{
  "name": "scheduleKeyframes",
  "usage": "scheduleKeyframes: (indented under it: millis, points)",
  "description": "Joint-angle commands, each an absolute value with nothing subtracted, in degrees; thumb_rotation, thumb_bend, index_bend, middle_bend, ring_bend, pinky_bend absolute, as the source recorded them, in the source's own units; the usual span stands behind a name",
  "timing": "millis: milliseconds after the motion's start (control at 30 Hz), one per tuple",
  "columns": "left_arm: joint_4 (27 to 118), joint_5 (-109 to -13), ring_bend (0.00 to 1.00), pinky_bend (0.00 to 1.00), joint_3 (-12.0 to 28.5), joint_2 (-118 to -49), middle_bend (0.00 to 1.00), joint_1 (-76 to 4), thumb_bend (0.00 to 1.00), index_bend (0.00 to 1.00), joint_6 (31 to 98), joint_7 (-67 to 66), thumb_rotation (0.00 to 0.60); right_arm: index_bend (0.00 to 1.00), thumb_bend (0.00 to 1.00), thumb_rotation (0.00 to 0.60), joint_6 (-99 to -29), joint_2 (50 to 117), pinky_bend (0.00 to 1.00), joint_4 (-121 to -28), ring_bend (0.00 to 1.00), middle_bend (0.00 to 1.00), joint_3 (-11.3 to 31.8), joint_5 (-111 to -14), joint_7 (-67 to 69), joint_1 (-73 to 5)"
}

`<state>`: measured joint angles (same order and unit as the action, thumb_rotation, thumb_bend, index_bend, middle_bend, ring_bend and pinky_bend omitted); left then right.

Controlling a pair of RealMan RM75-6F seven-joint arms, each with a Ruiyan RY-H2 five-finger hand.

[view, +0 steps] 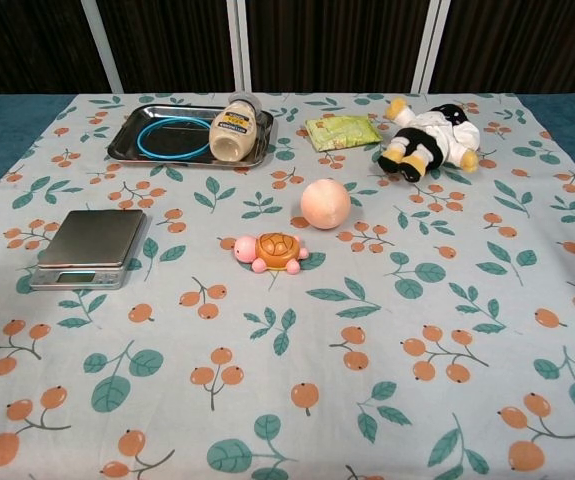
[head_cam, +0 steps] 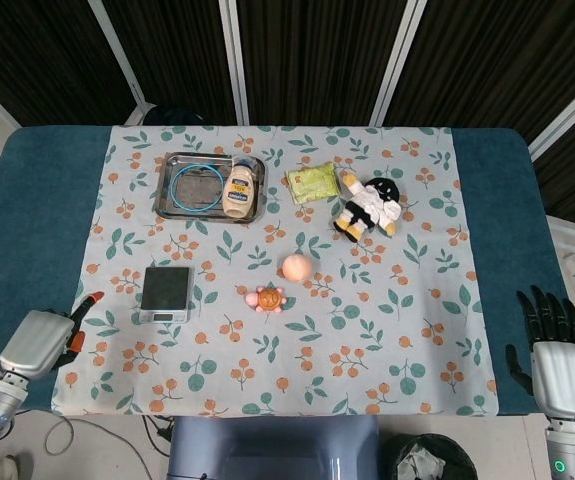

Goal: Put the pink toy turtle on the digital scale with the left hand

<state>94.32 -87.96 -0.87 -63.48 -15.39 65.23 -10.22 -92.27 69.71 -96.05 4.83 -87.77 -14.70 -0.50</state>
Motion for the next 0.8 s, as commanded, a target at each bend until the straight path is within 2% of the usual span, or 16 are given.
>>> scheduleKeyframes:
  millis: [33,300,800]
  points:
    - [94.6,-84.8,0.65,0.61,-1.0,-64.5,0.69,-17.5,0.58,0.12,60.9,-11.7,0.6,0.01,0.5,0.6,-92.3,69.7,0.0,-96.0,0.01,0.0,4.9,-87.7,-14.5,-0.5]
    - [92.8,-82.3,0.65,0.61,-1.7,-66.7,0.68,-18.9,0.58,0.12,56.9,-12.6,0.6,0.01,0.5,0.6,-92.7,69.5,0.0,-96.0,0.01,0.0,5.2,-87.5,-14.0,-0.3]
    - [91.1,-81.3,0.64,0.6,-2.2,-70.3,0.67,-21.1,0.58,0.12,54.2,-14.5,0.6,0.01,0.5,0.6,-92.8,69.2,0.0,-95.9,0.01,0.0,5.2,-87.5,-13.3,-0.2]
